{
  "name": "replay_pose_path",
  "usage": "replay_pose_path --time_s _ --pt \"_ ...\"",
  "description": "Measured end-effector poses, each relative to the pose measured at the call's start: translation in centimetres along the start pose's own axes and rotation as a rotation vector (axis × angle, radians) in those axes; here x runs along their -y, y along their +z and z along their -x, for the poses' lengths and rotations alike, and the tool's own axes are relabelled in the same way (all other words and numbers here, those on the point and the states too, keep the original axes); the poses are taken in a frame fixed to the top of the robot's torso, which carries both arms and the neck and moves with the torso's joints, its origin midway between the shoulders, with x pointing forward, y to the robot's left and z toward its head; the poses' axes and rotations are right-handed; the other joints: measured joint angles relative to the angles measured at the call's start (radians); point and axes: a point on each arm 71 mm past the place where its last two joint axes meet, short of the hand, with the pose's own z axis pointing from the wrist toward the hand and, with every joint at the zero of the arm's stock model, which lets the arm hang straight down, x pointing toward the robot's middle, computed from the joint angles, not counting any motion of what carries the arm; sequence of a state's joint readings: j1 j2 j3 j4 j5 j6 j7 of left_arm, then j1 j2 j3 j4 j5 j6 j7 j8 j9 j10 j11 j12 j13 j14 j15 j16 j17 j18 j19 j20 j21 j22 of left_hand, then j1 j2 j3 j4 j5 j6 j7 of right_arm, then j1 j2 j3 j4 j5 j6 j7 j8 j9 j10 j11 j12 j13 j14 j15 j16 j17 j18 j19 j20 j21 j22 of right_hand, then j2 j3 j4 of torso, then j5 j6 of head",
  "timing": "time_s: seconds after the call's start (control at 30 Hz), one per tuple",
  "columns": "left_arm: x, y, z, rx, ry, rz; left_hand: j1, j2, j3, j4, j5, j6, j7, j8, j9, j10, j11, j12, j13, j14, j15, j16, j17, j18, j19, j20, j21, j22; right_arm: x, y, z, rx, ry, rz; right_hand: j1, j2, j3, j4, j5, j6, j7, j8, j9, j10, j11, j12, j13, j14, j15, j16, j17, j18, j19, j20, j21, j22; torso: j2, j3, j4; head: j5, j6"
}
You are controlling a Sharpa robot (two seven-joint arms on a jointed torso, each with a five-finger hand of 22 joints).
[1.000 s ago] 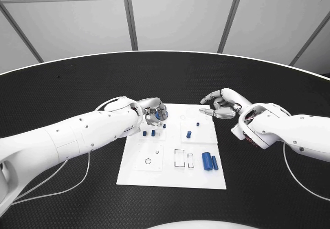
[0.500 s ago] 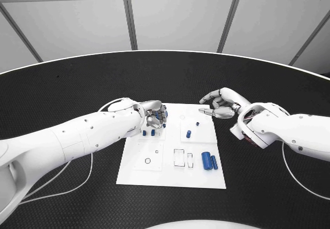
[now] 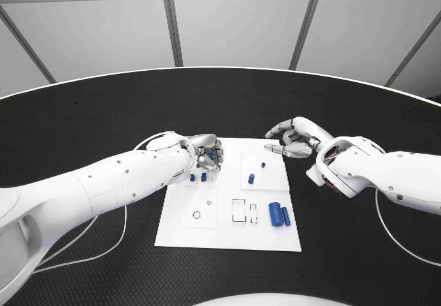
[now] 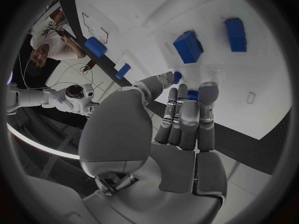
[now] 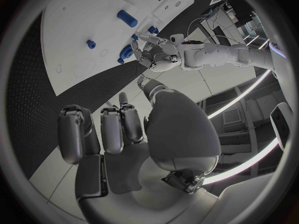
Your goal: Assemble the parts on the task board
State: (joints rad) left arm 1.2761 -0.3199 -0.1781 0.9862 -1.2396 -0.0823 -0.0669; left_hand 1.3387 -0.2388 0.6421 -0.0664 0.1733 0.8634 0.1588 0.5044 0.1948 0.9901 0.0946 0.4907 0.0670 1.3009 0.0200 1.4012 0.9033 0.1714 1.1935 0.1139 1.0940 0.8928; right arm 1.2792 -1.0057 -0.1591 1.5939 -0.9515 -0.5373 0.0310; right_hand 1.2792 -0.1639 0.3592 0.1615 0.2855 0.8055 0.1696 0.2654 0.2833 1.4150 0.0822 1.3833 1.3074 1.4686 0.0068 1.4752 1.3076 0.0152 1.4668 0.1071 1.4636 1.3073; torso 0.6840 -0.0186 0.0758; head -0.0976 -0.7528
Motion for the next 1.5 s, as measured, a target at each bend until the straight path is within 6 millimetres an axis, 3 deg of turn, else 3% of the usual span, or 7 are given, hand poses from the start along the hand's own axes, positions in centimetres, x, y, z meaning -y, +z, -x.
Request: replay_pose_path --time_s 0.17,1.03,1.1,1.17,1.33,1.5 --pt "0.0 0.1 -0.3 -0.02 0.001 0.006 0.0 0.0 0.003 -0.003 -0.004 0.007 -0.003 0.0 0.0 0.008 -0.001 -0.006 0.002 0.007 0.0 0.005 0.01 -0.01 0.012 -0.001 0.01 0.013 0.0 0.0 0.0 -0.001 0.0 0.0 0.0 0.0 0.0 0.0 0.0 0.0 0.0 0.0 0.0 0.0 0.0 0.0 0.0 0.0 0.0 0.0 0.0 0.0 0.0 0.0 0.0 0.0 0.0 -0.0001 0.001 -0.001 -0.002" --pt "-0.1 0.6 -1.3 -0.034 0.02 0.021 0.0 0.008 0.005 -0.005 -0.015 0.02 -0.005 -0.005 0.0 0.029 -0.007 -0.008 0.014 0.032 -0.004 0.019 0.048 -0.01 0.023 -0.005 0.033 0.038 -0.1 0.1 -0.1 -0.005 0.0 0.003 0.0 0.0 0.003 -0.003 0.0 0.0 0.0 0.0 0.0 0.0 0.0 0.0 0.0 0.0 0.0 0.0 0.0 0.0 0.0 0.0 0.0 0.0 0.0 -0.0017 0.002 -0.004 -0.009" --pt "-0.1 0.6 -1.4 -0.034 0.024 0.021 0.0 0.008 0.005 -0.005 -0.018 0.02 -0.006 -0.005 0.0 0.03 -0.009 -0.008 0.072 0.036 0.0 0.019 0.052 -0.01 0.023 -0.005 0.033 0.038 -0.1 0.1 -0.1 -0.005 0.0 0.003 0.0 0.0 0.003 -0.003 0.0 0.0 0.0 0.0 0.0 0.0 0.0 0.0 0.0 0.0 0.0 0.0 0.0 0.0 0.0 0.0 0.0 0.0 0.0 -0.0017 0.0019 -0.004 -0.01" --pt "0.0 0.6 -1.5 -0.031 0.032 0.022 0.0 0.008 0.003 -0.007 -0.017 0.02 -0.006 -0.003 0.002 0.026 -0.005 -0.029 0.497 0.036 0.0 0.023 0.052 -0.002 0.025 -0.007 0.038 0.037 -0.1 0.1 -0.1 -0.006 0.0 0.002 0.0 0.0 0.003 -0.003 0.0 0.0 0.0 0.0 0.0 0.0 0.0 0.0 0.0 0.0 0.0 0.0 0.0 0.0 0.0 0.0 0.0 0.0 0.0 -0.0016 0.0019 -0.004 -0.01" --pt "0.1 0.7 -1.6 -0.016 0.049 0.02 -0.006 0.002 0.002 -0.008 -0.017 0.022 -0.007 -0.008 0.004 0.026 -0.005 -0.026 0.495 0.036 0.0 0.024 0.056 -0.016 0.027 -0.009 0.039 0.037 -0.1 0.1 -0.1 -0.006 0.0 0.002 0.0 0.0 0.003 -0.003 0.0 0.0 0.0 0.0 0.0 0.0 0.0 0.0 0.0 0.0 0.0 0.0 0.0 0.0 0.0 0.0 0.0 0.0 0.0 -0.0017 0.0019 -0.006 -0.012" --pt "0.2 0.7 -1.6 0.0 0.066 0.019 -0.017 -0.007 -0.01 -0.007 -0.018 0.022 -0.007 -0.012 0.0 0.026 -0.005 -0.025 0.495 0.043 0.0 0.029 0.064 -0.017 0.03 -0.005 0.039 0.039 -0.1 0.1 -0.1 -0.006 0.0 0.002 0.0 0.0 0.003 -0.003 0.0 0.0 0.0 0.0 0.0 0.0 0.0 0.0 0.0 0.0 0.0 0.0 0.0 0.0 0.0 0.0 0.0 0.0 0.0 -0.0017 0.0023 -0.007 -0.013"
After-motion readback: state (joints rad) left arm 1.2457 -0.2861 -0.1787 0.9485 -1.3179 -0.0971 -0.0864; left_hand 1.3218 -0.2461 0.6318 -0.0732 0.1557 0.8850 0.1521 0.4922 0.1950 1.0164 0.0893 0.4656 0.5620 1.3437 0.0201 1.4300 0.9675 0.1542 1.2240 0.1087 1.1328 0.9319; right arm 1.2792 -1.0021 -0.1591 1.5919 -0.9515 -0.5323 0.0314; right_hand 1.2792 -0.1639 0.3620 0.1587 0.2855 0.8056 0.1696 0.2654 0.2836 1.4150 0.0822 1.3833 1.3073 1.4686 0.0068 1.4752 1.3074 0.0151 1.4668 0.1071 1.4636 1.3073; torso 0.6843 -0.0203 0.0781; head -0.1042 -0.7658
